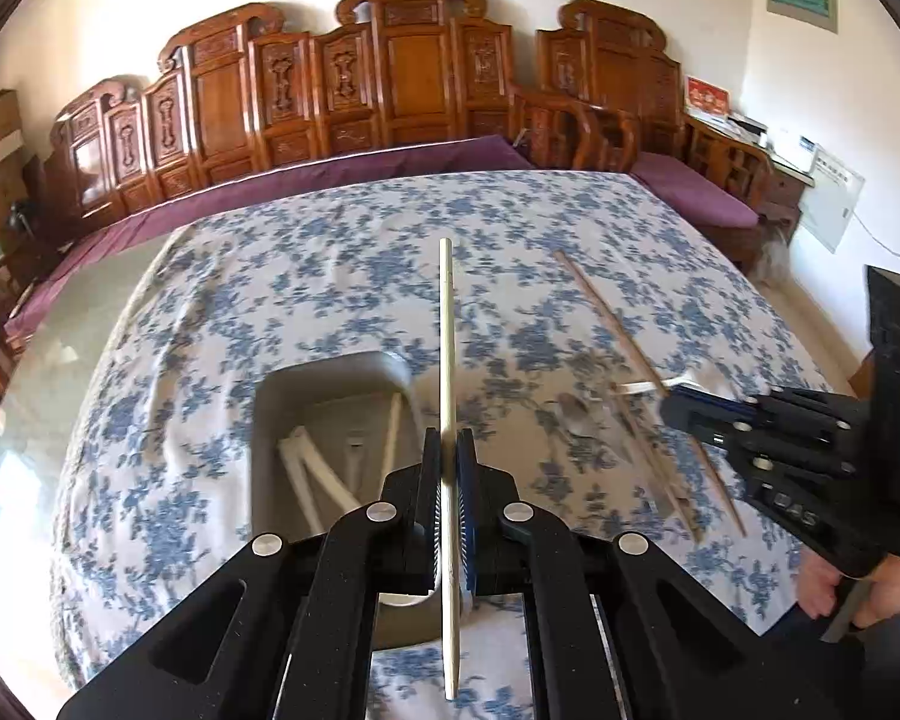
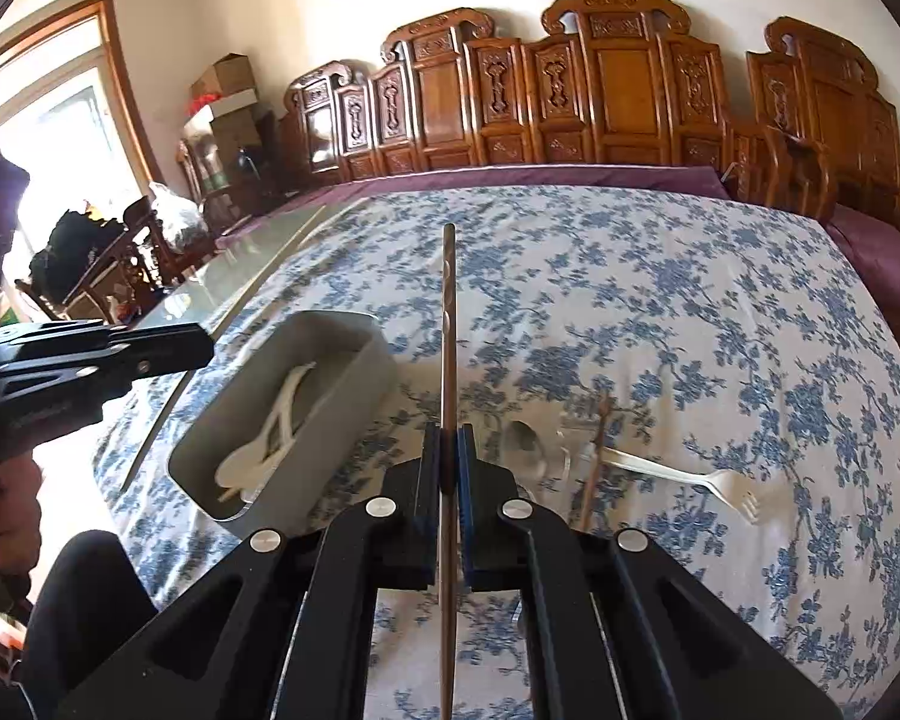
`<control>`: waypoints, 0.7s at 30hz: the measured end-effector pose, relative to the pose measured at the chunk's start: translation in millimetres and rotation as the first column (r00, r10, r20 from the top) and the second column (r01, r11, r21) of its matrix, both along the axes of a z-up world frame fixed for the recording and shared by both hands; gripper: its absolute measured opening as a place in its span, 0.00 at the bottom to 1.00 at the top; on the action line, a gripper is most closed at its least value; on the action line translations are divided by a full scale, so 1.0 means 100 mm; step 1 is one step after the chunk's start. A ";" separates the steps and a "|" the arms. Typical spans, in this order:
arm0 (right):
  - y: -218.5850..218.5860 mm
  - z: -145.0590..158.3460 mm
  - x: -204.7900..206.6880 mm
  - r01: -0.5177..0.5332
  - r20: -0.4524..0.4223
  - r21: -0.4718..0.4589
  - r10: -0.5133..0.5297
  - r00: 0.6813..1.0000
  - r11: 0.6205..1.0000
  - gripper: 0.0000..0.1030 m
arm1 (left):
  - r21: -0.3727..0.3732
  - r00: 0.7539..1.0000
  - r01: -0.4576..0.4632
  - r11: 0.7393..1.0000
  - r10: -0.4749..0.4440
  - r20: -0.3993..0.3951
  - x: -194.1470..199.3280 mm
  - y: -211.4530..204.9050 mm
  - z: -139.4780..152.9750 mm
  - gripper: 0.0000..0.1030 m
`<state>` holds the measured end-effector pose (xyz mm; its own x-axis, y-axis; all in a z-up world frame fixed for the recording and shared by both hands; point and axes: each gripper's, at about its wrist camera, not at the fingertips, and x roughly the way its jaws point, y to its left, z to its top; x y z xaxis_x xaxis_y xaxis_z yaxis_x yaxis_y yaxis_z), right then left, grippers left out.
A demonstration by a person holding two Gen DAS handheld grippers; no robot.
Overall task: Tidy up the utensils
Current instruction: 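Carry the chopstick into the tray and open the left tool while the right tool holds its chopstick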
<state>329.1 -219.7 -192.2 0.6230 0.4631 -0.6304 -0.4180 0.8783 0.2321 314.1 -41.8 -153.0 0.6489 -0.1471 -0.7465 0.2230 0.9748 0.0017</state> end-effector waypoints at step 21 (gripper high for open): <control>0.00 -0.12 0.07 -0.014 -0.012 -0.005 0.014 1.000 1.000 0.06 | 0.062 0.984 -0.102 0.993 0.109 -0.139 0.49 0.49 -0.90 0.04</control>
